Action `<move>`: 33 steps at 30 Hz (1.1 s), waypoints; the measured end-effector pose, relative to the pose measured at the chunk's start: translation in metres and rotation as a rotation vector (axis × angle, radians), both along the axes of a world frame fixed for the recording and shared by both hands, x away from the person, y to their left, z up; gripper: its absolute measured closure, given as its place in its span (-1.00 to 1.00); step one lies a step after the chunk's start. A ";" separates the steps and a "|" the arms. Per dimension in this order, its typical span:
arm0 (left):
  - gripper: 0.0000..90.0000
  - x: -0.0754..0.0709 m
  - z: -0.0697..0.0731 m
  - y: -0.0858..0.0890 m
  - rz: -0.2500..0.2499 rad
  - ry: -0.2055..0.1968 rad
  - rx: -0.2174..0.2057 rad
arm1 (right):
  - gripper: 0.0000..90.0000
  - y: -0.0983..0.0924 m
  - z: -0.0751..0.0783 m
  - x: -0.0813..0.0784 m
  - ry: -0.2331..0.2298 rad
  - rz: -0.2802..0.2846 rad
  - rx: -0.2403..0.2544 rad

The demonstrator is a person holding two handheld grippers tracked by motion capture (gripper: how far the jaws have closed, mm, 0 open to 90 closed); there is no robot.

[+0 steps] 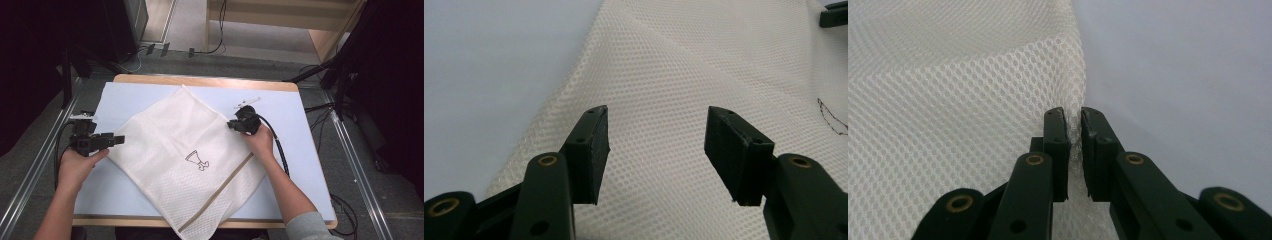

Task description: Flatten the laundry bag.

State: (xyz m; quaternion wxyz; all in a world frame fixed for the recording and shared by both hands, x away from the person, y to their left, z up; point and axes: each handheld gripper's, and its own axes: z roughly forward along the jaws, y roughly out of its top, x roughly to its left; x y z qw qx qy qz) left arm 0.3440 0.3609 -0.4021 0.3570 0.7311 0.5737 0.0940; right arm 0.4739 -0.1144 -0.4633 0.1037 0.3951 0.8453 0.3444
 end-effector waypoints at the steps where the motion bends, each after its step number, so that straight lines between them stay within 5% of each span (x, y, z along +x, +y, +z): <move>1: -0.03 0.001 0.000 -0.002 -0.003 0.001 0.001 | 0.87 -0.003 0.000 0.001 0.004 -0.013 -0.002; 9: -0.02 0.005 -0.001 -0.015 -0.036 -0.002 0.004 | 0.86 -0.041 0.000 0.006 0.008 -0.120 0.022; 19: 0.00 0.011 -0.013 -0.063 -0.130 0.030 -0.022 | 0.84 -0.093 -0.004 0.005 -0.001 -0.292 0.031; 26: 0.01 0.014 -0.025 -0.088 -0.170 0.056 0.017 | 0.82 -0.100 -0.007 0.001 -0.006 -0.313 0.029; 33: 0.03 0.022 -0.043 -0.099 -0.168 0.131 0.021 | 0.81 -0.098 -0.009 -0.004 -0.015 -0.308 0.021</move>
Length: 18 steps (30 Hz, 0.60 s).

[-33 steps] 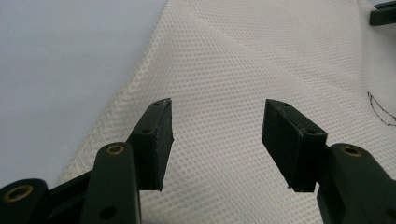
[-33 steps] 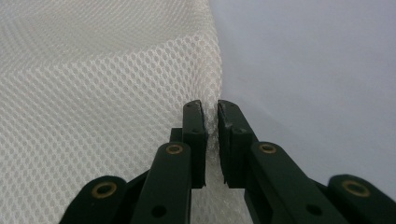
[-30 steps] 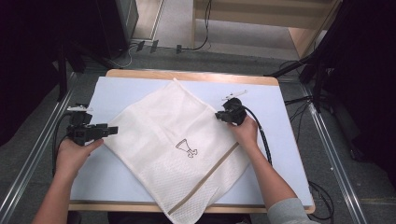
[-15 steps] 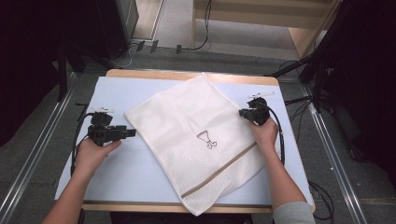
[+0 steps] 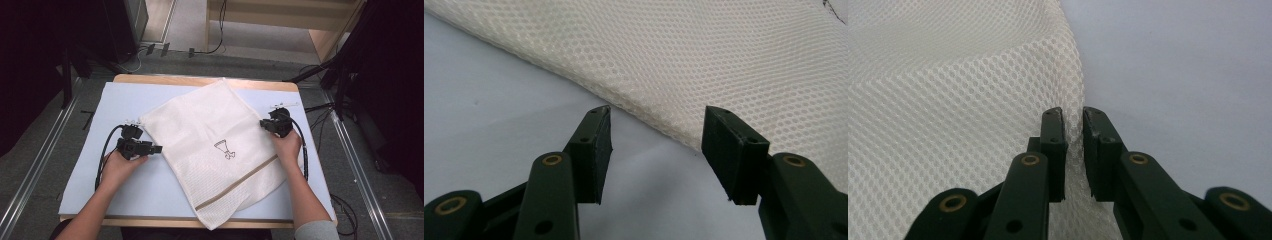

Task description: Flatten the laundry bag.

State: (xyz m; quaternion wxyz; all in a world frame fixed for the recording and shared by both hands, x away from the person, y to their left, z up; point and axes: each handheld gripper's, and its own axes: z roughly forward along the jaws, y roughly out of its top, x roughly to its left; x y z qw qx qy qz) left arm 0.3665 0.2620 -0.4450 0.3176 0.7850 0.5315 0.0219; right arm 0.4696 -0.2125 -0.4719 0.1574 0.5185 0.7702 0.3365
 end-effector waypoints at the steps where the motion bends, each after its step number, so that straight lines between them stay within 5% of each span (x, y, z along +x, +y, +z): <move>1: 0.03 0.001 -0.001 -0.004 0.011 0.001 -0.021 | 0.81 0.000 0.000 -0.001 -0.002 0.002 0.002; 8: 0.16 0.006 -0.003 -0.017 -0.006 -0.015 0.003 | 0.82 0.000 -0.001 -0.005 -0.001 0.009 0.004; 14: 0.56 0.013 -0.004 -0.019 0.000 -0.007 -0.001 | 0.83 0.001 0.000 -0.007 0.004 0.014 0.007; 18: 0.82 0.019 -0.005 -0.015 -0.008 0.031 -0.047 | 0.83 0.001 0.001 -0.009 0.007 0.022 0.008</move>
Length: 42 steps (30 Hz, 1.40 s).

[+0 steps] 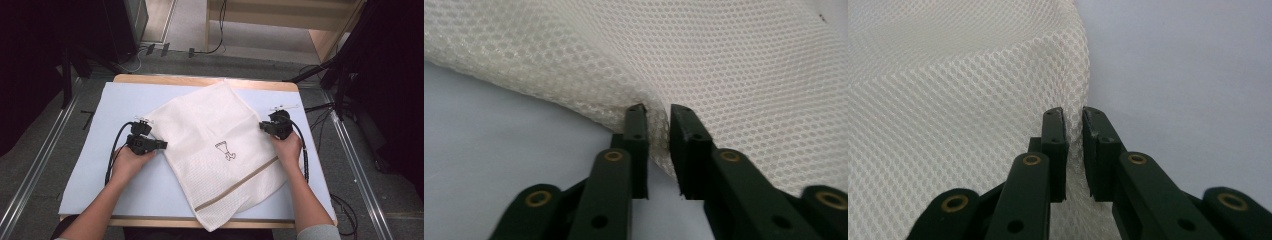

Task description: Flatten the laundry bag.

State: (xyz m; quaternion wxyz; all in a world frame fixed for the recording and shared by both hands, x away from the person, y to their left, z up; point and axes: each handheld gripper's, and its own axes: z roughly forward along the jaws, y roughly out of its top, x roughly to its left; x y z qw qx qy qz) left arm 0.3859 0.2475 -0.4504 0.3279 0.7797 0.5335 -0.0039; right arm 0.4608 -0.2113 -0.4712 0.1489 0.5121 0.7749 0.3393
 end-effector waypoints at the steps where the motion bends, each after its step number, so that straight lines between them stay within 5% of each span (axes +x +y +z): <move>1: 0.88 0.001 0.000 0.002 -0.003 0.005 -0.014 | 0.83 0.000 0.000 -0.001 0.001 -0.004 -0.001; 13: 0.95 0.024 0.018 0.026 0.027 -0.076 0.039 | 0.83 0.002 0.011 -0.018 0.009 0.051 0.042; 19: 0.93 0.041 0.016 0.039 0.059 -0.074 0.046 | 0.83 0.016 0.011 -0.036 0.020 0.111 0.010; 30: 0.91 0.054 0.016 0.048 0.093 -0.089 0.047 | 0.81 0.037 0.008 -0.077 0.036 0.205 0.026; 36: 0.54 0.053 0.019 0.047 0.097 -0.106 0.052 | 0.70 0.042 0.007 -0.088 0.007 0.234 -0.022; 42: 0.25 0.042 0.024 0.049 0.079 -0.103 0.055 | 0.37 0.029 0.009 -0.088 0.002 0.197 0.022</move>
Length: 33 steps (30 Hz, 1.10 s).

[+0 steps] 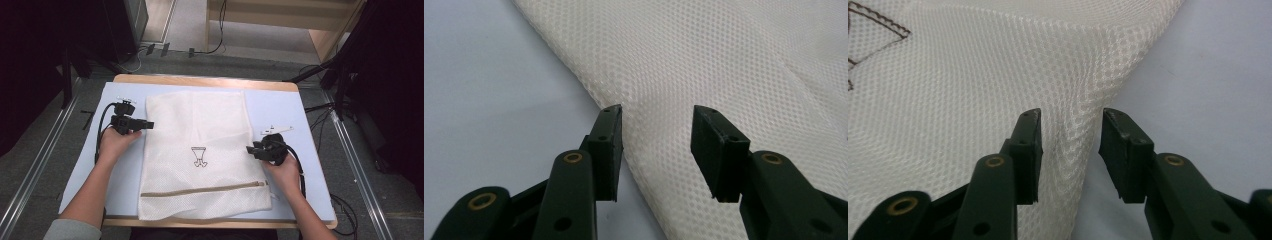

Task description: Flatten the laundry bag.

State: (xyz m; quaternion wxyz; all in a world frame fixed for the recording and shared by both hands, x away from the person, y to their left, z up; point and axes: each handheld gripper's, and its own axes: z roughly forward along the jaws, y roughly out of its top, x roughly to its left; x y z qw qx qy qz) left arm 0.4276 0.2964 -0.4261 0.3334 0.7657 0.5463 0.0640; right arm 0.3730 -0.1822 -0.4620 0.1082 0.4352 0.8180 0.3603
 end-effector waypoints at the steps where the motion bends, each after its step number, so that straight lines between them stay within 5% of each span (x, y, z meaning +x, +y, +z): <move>1: 0.23 -0.003 0.001 0.000 0.000 0.000 -0.005 | 0.34 -0.001 0.001 -0.001 -0.002 -0.001 0.013; 6: 0.21 -0.026 0.008 -0.001 -0.012 -0.001 -0.025 | 0.28 -0.004 0.008 -0.012 -0.026 0.005 0.040; 17: 0.16 -0.072 0.000 -0.011 -0.028 0.004 0.050 | 0.20 -0.006 0.009 -0.027 -0.059 0.026 0.061; 21: 0.11 -0.086 -0.002 -0.010 -0.028 0.005 0.047 | 0.16 -0.006 0.005 -0.025 -0.057 0.036 0.057; 33: 0.06 -0.094 -0.018 -0.021 -0.042 0.045 0.070 | 0.18 0.002 -0.011 -0.007 0.012 0.028 0.013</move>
